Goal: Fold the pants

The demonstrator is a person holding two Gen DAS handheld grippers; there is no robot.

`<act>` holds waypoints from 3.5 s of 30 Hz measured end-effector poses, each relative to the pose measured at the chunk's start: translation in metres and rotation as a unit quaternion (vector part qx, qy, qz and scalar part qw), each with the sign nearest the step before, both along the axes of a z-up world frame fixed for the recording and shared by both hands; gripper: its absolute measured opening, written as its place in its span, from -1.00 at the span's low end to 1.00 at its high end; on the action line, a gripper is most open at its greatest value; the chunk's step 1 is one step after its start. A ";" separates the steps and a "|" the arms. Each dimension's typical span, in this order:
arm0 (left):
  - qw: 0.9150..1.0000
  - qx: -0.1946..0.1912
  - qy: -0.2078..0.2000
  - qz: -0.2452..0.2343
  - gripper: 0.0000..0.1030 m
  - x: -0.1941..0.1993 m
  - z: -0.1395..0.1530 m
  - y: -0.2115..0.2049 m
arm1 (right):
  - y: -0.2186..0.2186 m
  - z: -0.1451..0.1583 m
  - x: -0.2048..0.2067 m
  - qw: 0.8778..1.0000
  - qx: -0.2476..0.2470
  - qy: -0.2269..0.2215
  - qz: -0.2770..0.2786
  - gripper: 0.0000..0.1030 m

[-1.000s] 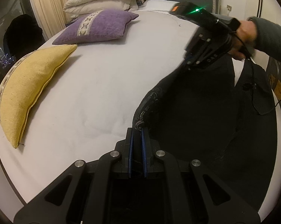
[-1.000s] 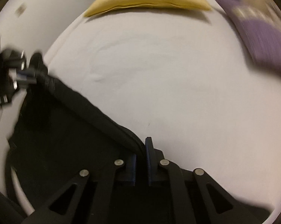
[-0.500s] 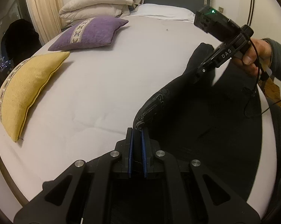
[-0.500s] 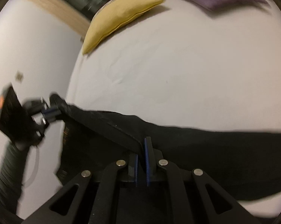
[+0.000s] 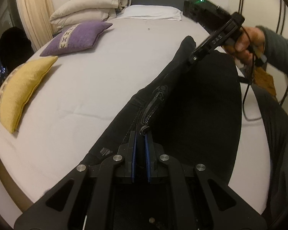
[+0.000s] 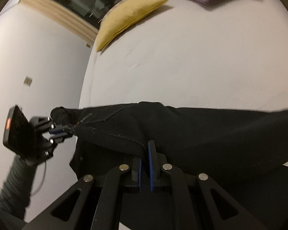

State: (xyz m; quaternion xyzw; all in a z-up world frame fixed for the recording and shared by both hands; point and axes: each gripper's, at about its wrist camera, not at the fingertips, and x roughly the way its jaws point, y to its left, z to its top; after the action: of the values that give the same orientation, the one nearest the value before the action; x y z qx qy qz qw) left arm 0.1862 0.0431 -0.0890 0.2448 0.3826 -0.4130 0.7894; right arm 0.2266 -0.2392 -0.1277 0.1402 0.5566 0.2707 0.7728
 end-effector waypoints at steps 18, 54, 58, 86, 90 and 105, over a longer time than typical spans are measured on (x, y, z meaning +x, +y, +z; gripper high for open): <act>0.998 0.039 0.049 0.009 -0.87 -0.101 -0.075 0.045 | 0.125 -0.056 -0.109 0.988 -0.123 0.011 0.098 -0.87; 0.998 0.035 0.041 -0.013 -0.86 -0.142 -0.094 0.020 | 0.140 -0.070 -0.174 0.969 -0.195 -0.022 0.152 -0.87; 0.998 0.047 0.043 -0.013 -0.77 -0.147 -0.106 0.020 | 0.140 -0.080 -0.169 0.968 -0.199 -0.013 0.152 -0.87; 0.982 -0.020 0.115 0.146 -0.01 -0.103 -0.099 -0.017 | 0.002 -0.051 -0.188 0.999 0.003 -0.024 -0.028 -0.03; 0.985 -0.072 0.090 0.130 -0.01 -0.112 -0.064 -0.031 | -0.096 -0.052 -0.188 0.978 0.082 -0.017 -0.190 -0.03; 0.975 -0.010 0.106 0.196 -0.01 -0.098 -0.121 -0.062 | -0.228 -0.138 -0.163 0.837 0.297 0.064 -0.455 -0.03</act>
State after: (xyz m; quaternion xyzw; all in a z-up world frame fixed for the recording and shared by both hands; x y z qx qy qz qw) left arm 0.0885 -0.0185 -0.2103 0.1117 0.5008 -0.2775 0.8123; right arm 0.0637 -0.4670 -0.2660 0.6174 0.3711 0.0312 0.6929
